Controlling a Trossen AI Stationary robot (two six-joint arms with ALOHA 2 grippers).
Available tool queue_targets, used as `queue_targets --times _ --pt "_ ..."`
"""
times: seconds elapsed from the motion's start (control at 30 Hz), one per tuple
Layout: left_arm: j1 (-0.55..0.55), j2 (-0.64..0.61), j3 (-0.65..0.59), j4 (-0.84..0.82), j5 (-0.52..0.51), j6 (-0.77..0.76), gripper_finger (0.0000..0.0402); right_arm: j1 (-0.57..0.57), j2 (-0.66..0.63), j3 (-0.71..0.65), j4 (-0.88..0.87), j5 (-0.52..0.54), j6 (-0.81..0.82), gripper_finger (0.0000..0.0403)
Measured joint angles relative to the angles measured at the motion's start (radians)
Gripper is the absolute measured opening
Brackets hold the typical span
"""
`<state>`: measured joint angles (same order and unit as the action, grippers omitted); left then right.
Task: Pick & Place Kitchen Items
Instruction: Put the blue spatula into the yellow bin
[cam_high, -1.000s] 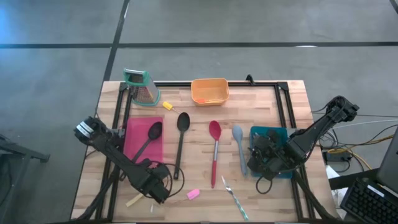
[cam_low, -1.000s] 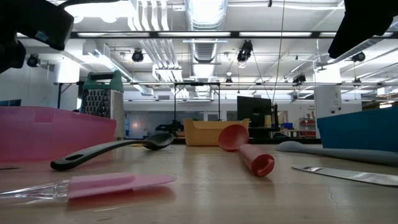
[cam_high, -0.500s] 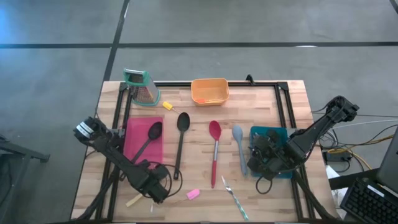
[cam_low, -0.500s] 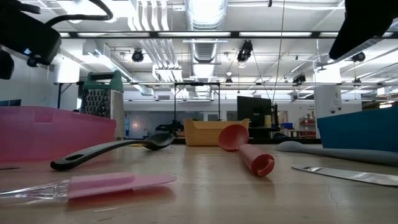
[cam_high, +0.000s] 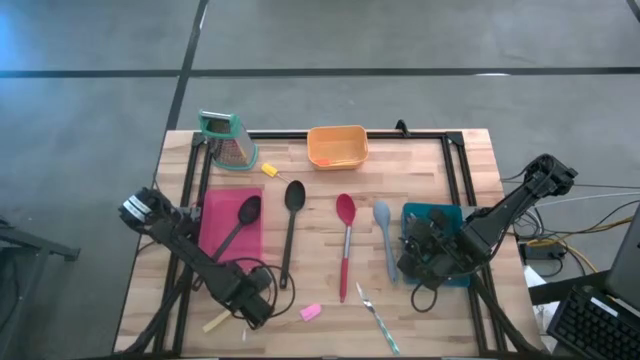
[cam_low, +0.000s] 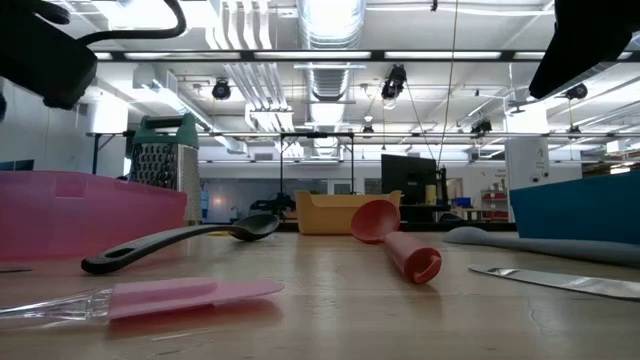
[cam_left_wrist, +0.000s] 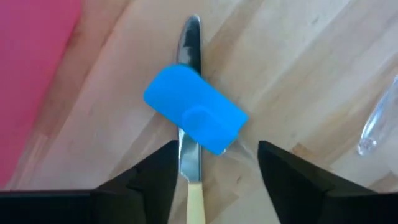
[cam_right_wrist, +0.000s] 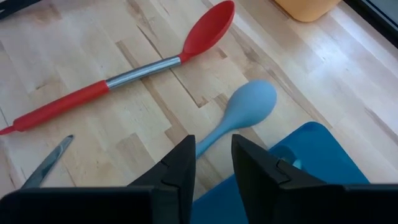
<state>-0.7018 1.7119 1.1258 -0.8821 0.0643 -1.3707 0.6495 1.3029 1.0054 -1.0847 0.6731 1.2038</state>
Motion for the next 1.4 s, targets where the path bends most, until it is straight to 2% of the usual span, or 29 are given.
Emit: queue_targets --times 0.1,0.2,0.67,0.9,1.1,1.4 --pt "0.000 0.002 -0.001 0.004 -0.029 0.000 0.0255 0.000 0.000 0.000 0.001 0.000 0.000 0.0108" --pt "0.000 0.008 -0.004 0.029 -0.037 0.000 0.0266 0.000 0.000 0.000 0.001 0.000 0.000 0.0115" --pt "0.010 0.010 -0.114 0.111 -0.049 -0.043 0.0266 0.000 0.000 0.000 0.005 0.000 0.000 0.0138" --pt "0.014 0.009 -0.115 0.113 -0.069 -0.049 0.0260 0.000 0.000 -0.002 0.008 0.001 0.000 0.0140" --pt "0.015 0.010 -0.115 0.114 -0.082 -0.048 0.0217 0.000 0.001 -0.008 0.013 0.001 -0.004 0.0122" --pt "0.017 0.011 -0.115 0.112 -0.100 -0.037 0.0095 0.000 0.001 -0.013 0.018 0.001 -0.004 0.0089"
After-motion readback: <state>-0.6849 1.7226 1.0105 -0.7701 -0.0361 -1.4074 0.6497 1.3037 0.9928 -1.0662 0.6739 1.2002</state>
